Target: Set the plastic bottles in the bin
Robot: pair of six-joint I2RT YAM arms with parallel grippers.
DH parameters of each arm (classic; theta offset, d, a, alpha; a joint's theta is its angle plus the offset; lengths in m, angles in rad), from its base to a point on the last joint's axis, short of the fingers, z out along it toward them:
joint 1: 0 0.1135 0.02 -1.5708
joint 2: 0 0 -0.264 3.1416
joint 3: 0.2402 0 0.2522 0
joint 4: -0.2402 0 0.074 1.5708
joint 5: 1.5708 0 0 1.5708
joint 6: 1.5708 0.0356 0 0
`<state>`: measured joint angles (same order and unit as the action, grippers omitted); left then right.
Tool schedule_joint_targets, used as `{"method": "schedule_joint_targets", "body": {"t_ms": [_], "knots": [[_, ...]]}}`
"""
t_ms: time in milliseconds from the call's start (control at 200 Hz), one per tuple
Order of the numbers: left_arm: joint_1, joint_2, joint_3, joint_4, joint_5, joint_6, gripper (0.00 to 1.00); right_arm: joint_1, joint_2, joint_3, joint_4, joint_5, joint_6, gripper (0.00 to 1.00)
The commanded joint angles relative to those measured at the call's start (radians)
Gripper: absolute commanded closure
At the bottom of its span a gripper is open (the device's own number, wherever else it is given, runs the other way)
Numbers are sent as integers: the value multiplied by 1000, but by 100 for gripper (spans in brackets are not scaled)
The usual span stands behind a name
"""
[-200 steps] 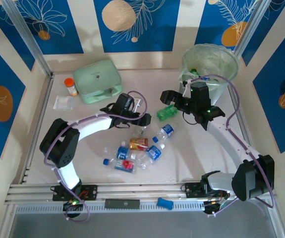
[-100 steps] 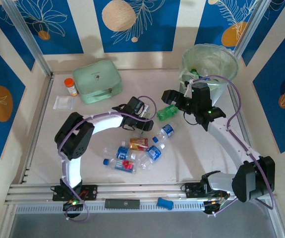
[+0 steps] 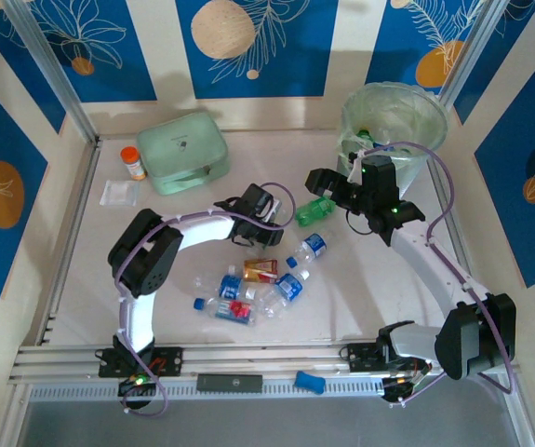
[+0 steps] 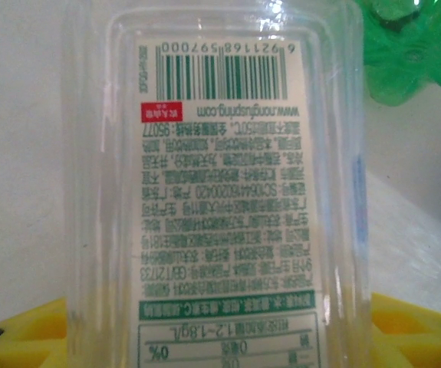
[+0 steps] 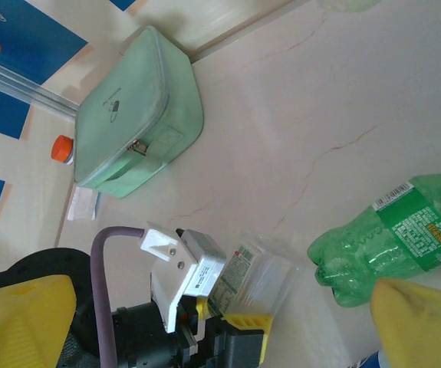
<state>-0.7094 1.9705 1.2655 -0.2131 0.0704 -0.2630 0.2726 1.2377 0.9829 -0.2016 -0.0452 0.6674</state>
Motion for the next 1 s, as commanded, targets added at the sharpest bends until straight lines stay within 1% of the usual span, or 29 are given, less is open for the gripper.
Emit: {"method": "schedule_joint_targets", "body": {"t_ms": [0,150,320,585,835,995], "knots": [[-5,-90,-39,33,-25,6,48,-6,-16,-17,7,-23,19,1],[3,-205,-113,115,8,-9,48,-4,10,-17,41,-80,36,0],[4,-332,-210,256,71,-21,48,12,55,-10,91,-150,64,4],[4,-458,-333,441,109,-44,48,91,145,53,116,-204,58,8],[4,-481,-362,455,136,-45,48,143,222,107,146,-242,70,10],[4,-493,-378,466,134,-50,48,164,266,135,139,-258,70,12]]}}
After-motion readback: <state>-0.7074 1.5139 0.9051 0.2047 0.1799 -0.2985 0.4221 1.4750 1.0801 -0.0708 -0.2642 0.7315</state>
